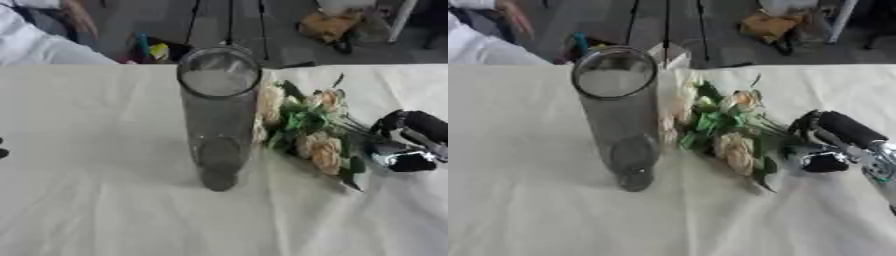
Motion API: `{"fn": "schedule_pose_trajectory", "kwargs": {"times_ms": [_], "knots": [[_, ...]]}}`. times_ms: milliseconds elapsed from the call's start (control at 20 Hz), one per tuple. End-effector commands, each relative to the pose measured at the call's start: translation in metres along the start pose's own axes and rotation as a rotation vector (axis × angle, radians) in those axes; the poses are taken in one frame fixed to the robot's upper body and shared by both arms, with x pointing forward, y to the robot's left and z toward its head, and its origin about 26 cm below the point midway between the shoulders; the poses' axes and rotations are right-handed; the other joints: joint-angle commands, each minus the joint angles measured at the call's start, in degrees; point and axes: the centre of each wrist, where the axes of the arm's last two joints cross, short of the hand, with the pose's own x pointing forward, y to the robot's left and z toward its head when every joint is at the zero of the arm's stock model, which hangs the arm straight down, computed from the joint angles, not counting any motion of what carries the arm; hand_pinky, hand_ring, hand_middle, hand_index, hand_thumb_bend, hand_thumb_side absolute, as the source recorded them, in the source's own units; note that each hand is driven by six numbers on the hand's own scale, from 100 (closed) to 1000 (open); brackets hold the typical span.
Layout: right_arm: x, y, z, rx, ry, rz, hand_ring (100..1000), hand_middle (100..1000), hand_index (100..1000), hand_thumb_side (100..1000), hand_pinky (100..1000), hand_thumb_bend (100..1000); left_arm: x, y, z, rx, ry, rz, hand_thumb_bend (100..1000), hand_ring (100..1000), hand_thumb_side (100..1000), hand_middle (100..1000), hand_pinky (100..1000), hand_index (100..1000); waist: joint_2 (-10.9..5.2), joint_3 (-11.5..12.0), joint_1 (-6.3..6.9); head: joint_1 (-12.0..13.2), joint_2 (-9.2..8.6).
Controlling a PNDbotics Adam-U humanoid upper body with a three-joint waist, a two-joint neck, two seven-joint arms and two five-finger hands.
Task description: Arrange flowers into the vase.
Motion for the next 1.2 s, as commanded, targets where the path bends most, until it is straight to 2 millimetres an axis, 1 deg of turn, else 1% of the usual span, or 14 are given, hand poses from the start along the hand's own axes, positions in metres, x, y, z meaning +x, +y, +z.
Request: {"fn": "schedule_pose_trajectory", "kwargs": {"times_ms": [50, 100, 150, 200, 250, 350, 400, 550, 750, 950, 1100, 1200], "knots": [[-0.0073, -0.0159, 0.0018, 0.008, 0.012, 0.048, 578, 368, 660, 423, 610, 211, 0.0052, -0.0020, -0.0040, -0.014, -0.025, 0.001, 100, 591, 1000, 718, 542, 865, -0.08, 0.04, 0.01, -0.17, -0.80], [-0.0077, -0.0154, 0.0018, 0.016, 0.015, 0.047, 529, 316, 670, 420, 583, 247, 0.0053, -0.0020, -0.0041, -0.014, -0.026, 0.001, 100, 591, 1000, 718, 542, 865, -0.05, 0.09, 0.02, -0.19, -0.87], [-0.0081, -0.0151, 0.0016, 0.025, 0.018, 0.046, 518, 304, 670, 419, 576, 257, 0.0053, -0.0019, -0.0041, -0.014, -0.027, 0.000, 100, 591, 1000, 718, 543, 865, -0.02, 0.14, 0.03, -0.21, -0.91], [-0.0084, -0.0152, 0.0013, 0.031, 0.020, 0.044, 486, 270, 658, 421, 557, 277, 0.0053, -0.0019, -0.0040, -0.014, -0.027, 0.000, 100, 591, 1000, 718, 542, 865, 0.00, 0.17, 0.04, -0.25, -0.98], [-0.0086, -0.0154, 0.0010, 0.035, 0.021, 0.043, 486, 270, 658, 421, 557, 277, 0.0053, -0.0020, -0.0040, -0.013, -0.027, 0.000, 100, 591, 1000, 718, 542, 865, 0.05, 0.19, 0.04, -0.31, -1.06], [-0.0090, -0.0158, 0.0004, 0.039, 0.025, 0.039, 430, 217, 607, 441, 505, 287, 0.0053, -0.0022, -0.0040, -0.014, -0.027, 0.000, 100, 591, 1000, 718, 543, 865, 0.10, 0.22, 0.05, -0.44, -1.12], [-0.0090, -0.0161, 0.0002, 0.039, 0.026, 0.036, 417, 206, 592, 449, 495, 282, 0.0053, -0.0022, -0.0040, -0.014, -0.027, 0.000, 100, 591, 1000, 718, 543, 865, 0.13, 0.23, 0.07, -0.47, -1.09], [-0.0089, -0.0167, -0.0006, 0.031, 0.026, 0.026, 373, 169, 507, 508, 461, 224, 0.0053, -0.0025, -0.0040, -0.015, -0.027, 0.000, 100, 590, 1000, 718, 542, 865, 0.28, 0.24, 0.11, -0.54, -1.12], [-0.0099, -0.0156, -0.0005, 0.024, 0.027, 0.011, 329, 130, 440, 552, 424, 177, 0.0052, -0.0025, -0.0038, -0.016, -0.026, -0.001, 100, 590, 1000, 719, 542, 865, 0.33, 0.28, 0.19, -0.54, -1.15], [-0.0115, -0.0140, 0.0003, 0.028, 0.028, 0.007, 310, 107, 402, 548, 413, 170, 0.0052, -0.0026, -0.0038, -0.015, -0.027, -0.001, 100, 589, 1000, 719, 542, 866, 0.41, 0.34, 0.20, -0.58, -1.20], [-0.0127, -0.0128, 0.0007, 0.033, 0.028, -0.001, 289, 100, 334, 553, 409, 173, 0.0052, -0.0027, -0.0037, -0.015, -0.026, -0.001, 100, 589, 1000, 719, 542, 866, 0.46, 0.34, 0.19, -0.55, -1.24], [-0.0136, -0.0126, 0.0007, 0.035, 0.029, -0.004, 265, 100, 254, 573, 399, 145, 0.0052, -0.0026, -0.0037, -0.015, -0.026, -0.002, 100, 588, 1000, 719, 541, 867, 0.47, 0.38, 0.21, -0.53, -1.26]]}}
